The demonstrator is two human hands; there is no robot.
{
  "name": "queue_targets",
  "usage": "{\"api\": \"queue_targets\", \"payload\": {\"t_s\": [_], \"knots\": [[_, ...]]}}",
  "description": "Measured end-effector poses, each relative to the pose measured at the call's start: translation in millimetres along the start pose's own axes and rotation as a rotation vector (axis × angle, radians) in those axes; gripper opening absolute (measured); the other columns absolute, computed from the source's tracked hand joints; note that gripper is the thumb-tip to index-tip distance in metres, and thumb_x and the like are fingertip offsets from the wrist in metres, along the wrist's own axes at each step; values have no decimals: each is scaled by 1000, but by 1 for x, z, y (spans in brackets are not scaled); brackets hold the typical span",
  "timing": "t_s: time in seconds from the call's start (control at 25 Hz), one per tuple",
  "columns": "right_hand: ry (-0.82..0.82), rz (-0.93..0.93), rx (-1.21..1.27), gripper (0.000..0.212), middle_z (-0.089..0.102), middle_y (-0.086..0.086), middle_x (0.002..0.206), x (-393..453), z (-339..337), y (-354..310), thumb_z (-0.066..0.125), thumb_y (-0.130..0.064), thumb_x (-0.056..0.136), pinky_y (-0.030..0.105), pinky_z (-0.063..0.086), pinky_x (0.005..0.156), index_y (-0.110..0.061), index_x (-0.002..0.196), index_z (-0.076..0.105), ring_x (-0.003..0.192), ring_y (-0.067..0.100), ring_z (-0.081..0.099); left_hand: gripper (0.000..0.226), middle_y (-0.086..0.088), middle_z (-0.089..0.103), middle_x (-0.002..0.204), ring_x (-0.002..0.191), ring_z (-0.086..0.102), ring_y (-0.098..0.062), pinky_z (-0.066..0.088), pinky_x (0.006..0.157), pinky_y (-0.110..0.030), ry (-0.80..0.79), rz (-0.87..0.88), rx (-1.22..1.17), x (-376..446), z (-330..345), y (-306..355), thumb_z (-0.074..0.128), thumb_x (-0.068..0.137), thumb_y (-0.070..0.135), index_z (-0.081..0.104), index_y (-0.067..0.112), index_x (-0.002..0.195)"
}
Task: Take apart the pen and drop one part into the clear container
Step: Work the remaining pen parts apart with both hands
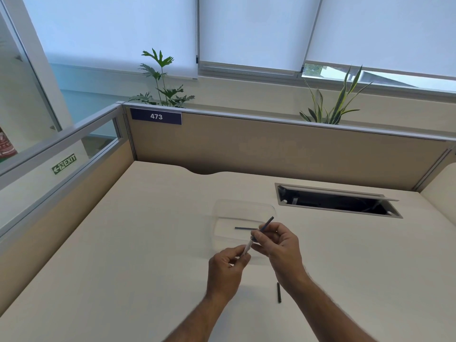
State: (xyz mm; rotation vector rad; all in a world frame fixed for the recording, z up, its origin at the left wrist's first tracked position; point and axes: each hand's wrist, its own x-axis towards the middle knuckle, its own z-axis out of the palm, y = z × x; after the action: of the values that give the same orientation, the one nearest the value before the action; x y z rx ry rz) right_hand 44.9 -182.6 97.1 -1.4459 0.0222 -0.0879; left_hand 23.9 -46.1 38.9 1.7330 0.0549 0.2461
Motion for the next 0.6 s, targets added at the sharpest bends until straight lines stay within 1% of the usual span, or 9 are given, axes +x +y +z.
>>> {"api": "queue_targets", "payload": {"t_s": [0.2, 0.32, 0.4, 0.44, 0.52, 0.6], "knots": [[-19, 0, -115, 7, 76, 16, 82, -1, -2, 4, 75, -2, 84, 43, 64, 77, -8, 88, 74, 83, 33, 75, 22, 12, 76, 95, 85, 71, -7, 60, 75, -39, -3, 10, -8, 0, 0, 1, 75, 84, 14, 76, 23, 105], [-52, 51, -175, 8, 77, 15, 82, -1, -3, 7, 77, -3, 82, 46, 62, 78, -10, 86, 76, 85, 34, 74, 24, 14, 76, 93, 88, 71, -8, 60, 78, -40, -15, 12, -33, 0, 0, 2, 74, 85, 13, 76, 26, 105], [-75, 83, -199, 13, 78, 14, 86, -3, -4, 7, 80, -5, 80, 46, 61, 78, -12, 90, 76, 88, 32, 74, 24, 13, 77, 93, 89, 71, -10, 60, 78, -41, -33, 23, -38, 0, 0, 2, 72, 87, 13, 76, 29, 104], [-84, 88, -221, 18, 78, 12, 88, -4, -5, 8, 82, -6, 78, 45, 62, 78, -13, 94, 75, 88, 28, 75, 23, 13, 77, 93, 88, 71, -10, 60, 77, -41, -39, 33, -33, 0, 0, 2, 72, 88, 15, 76, 30, 105], [-92, 93, -266, 30, 78, 7, 94, -8, -9, 10, 85, -11, 76, 41, 64, 77, -16, 103, 73, 90, 19, 75, 23, 15, 77, 93, 88, 71, -10, 60, 76, -41, -35, 38, -30, 0, -1, 1, 71, 88, 17, 75, 32, 105], [-78, 108, -287, 36, 78, 4, 96, -9, -16, 12, 86, -12, 75, 38, 64, 76, -18, 107, 72, 90, 16, 75, 25, 14, 77, 93, 88, 71, -9, 60, 78, -41, -18, 8, -49, 1, 0, -1, 72, 88, 14, 75, 31, 105]]}}
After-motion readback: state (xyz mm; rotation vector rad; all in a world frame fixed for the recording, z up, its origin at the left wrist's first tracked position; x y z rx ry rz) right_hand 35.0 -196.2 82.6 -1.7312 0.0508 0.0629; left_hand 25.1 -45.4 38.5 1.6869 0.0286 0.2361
